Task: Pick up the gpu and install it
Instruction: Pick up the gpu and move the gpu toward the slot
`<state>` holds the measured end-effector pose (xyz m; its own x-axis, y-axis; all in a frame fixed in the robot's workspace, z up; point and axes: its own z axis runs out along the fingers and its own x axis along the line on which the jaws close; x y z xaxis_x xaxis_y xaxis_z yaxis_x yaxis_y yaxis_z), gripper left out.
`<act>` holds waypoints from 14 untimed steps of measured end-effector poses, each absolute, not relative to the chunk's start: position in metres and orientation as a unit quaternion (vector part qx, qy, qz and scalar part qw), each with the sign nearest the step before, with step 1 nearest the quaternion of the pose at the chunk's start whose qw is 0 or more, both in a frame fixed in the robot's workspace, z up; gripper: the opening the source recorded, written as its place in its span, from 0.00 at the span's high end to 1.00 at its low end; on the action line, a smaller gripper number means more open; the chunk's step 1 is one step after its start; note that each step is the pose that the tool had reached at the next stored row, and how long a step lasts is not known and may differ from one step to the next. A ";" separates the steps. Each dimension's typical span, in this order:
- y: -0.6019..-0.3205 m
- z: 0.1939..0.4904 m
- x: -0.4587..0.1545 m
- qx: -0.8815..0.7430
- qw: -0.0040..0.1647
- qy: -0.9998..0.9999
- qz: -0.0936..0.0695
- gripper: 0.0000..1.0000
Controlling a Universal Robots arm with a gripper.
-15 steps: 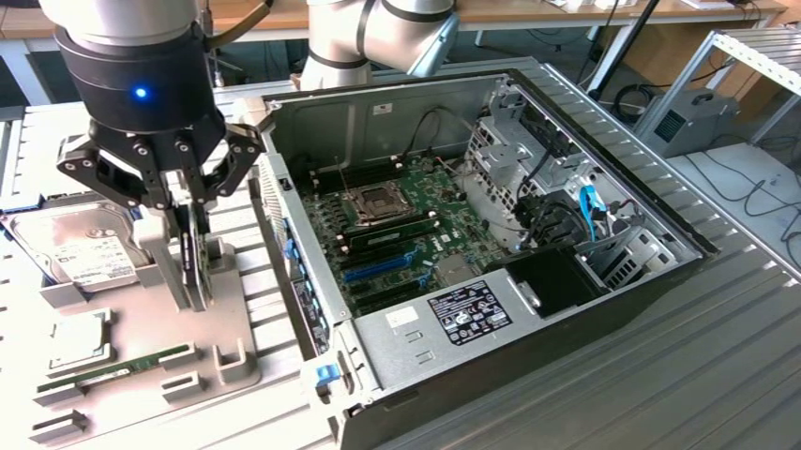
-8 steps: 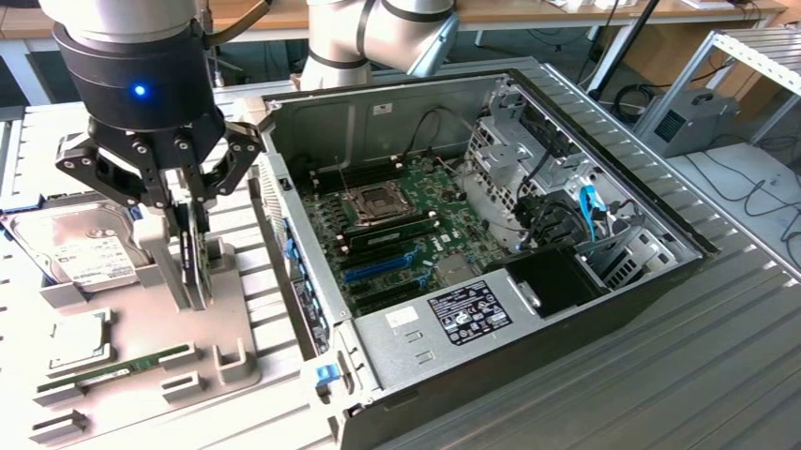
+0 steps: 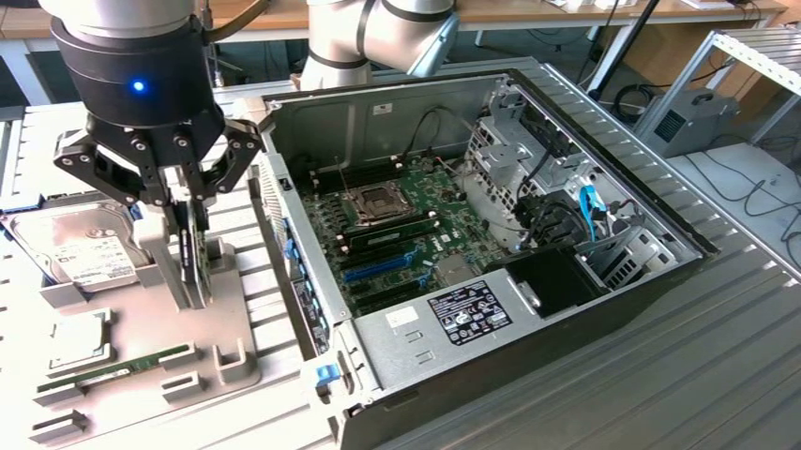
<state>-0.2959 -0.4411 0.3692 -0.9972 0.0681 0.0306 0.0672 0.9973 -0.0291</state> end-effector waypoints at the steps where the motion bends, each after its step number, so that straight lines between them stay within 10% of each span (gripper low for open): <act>1: -0.441 0.369 -0.296 -0.034 0.016 -0.999 0.014 0.74; 14: -0.441 0.373 -0.296 -0.034 0.016 -0.999 0.014 0.74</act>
<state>-0.2959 -0.4411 0.3729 -0.9972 0.0681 0.0306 0.0672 0.9973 -0.0296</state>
